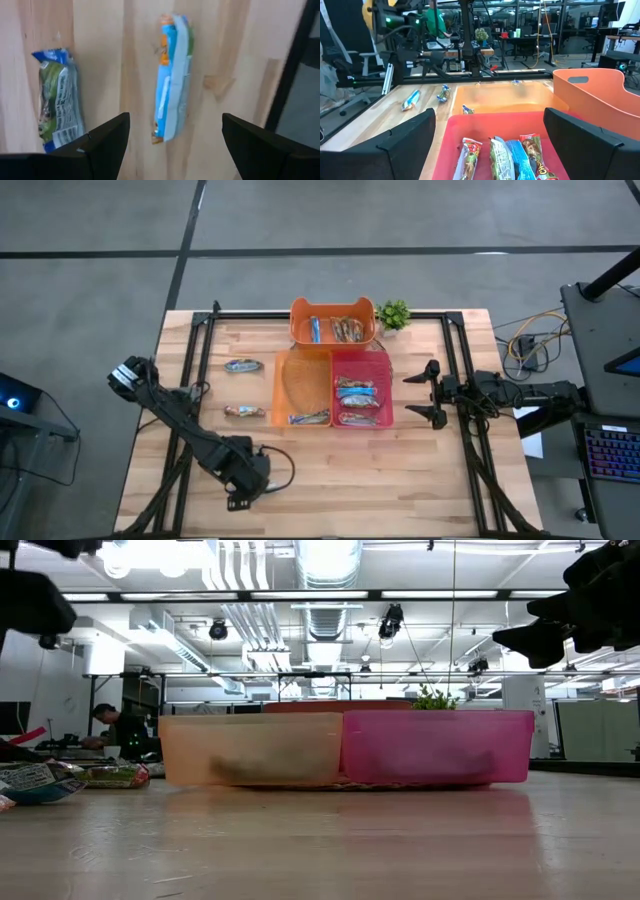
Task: Pick and place Granola Bars by type
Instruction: Put the yellow granola bar into the orange bin
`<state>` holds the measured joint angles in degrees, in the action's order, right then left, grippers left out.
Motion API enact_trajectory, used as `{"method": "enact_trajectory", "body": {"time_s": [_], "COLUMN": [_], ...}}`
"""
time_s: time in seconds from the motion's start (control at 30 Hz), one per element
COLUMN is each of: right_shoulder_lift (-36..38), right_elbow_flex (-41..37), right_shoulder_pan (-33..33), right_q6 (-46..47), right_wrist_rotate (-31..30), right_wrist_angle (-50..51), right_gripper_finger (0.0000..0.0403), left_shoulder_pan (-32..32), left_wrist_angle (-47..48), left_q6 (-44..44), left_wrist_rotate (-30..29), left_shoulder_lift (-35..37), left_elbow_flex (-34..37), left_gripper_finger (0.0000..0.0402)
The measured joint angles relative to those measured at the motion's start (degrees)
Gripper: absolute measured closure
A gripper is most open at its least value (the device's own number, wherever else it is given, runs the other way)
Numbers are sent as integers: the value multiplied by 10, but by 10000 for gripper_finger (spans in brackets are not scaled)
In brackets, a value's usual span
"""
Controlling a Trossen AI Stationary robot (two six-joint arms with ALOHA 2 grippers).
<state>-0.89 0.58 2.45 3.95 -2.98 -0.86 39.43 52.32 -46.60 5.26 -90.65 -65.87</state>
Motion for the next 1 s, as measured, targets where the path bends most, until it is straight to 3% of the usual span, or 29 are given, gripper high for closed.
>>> {"method": "enact_trajectory", "body": {"time_s": [0.27, 1.0], "right_shoulder_lift": [0, 0], "right_elbow_flex": [0, 0], "right_shoulder_pan": [0, 0], "right_q6": [0, 0], "right_wrist_rotate": [0, 0], "right_wrist_angle": [0, 0], "right_gripper_finger": [44, 44], "left_shoulder_pan": [15, 15], "left_wrist_angle": [-28, -76], "left_q6": [-4, 26], "left_wrist_rotate": [7, 8], "left_shoulder_lift": [-13, -108], "left_elbow_flex": [36, 44], "left_gripper_finger": [106, 106]}}
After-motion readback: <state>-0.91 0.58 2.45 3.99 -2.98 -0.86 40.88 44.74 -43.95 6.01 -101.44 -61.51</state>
